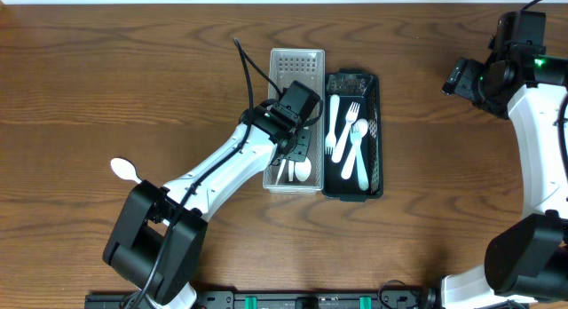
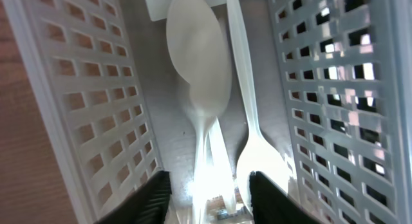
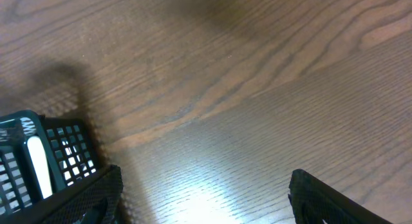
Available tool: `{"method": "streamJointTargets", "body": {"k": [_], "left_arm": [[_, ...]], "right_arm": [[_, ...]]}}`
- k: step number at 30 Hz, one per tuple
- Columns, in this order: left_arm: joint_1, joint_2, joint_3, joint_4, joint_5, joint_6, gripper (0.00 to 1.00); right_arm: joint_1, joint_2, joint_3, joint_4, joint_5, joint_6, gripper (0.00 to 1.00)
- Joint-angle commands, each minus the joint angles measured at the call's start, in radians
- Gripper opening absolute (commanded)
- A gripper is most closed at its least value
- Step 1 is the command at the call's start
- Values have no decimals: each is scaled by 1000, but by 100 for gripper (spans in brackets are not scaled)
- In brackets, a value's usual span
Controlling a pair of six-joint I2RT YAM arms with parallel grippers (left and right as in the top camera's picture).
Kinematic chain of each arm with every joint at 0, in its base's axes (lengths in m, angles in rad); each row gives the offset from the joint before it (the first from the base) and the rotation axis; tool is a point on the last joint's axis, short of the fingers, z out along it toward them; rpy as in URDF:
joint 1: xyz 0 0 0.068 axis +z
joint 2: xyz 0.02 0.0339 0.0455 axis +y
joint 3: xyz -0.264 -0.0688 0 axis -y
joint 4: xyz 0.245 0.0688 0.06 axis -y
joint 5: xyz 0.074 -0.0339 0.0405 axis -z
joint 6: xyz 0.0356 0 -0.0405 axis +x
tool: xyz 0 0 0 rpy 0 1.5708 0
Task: Pack container
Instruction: 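Place the third white spoon into the clear tray with the left gripper, then move the left gripper left and grasp the last white spoon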
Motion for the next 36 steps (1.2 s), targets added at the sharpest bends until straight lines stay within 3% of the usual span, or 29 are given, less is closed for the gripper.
{"method": "streamJointTargets", "body": {"k": [1, 4, 8, 13, 17, 21, 24, 30, 36], "left_arm": [[3, -30, 28, -3, -5, 36, 51], [5, -60, 69, -20, -18, 53, 51], [28, -124, 161, -106, -145, 53, 52], [144, -262, 202, -202, -216, 3, 64], [338, -375, 202, -315, -216, -131, 68], [597, -437, 200, -474, -215, -300, 99], [761, -441, 183, -560, -198, -352, 98], [967, -430, 27, -503, -131, -352, 98], [1012, -388, -177, -336, -65, -351, 98]], "right_arm": [[-3, 0, -5, -4, 10, -11, 86], [-3, 0, -5, -8, 11, -11, 86], [-3, 0, -5, -8, 11, -11, 86], [-3, 0, -5, -7, 11, -11, 86], [-3, 0, -5, -6, 11, -18, 86], [-3, 0, -5, -11, 11, -22, 87], [-3, 0, -5, -19, 11, -29, 87], [-3, 0, -5, -28, 11, -30, 87], [-3, 0, -5, -35, 10, -30, 87]]}}
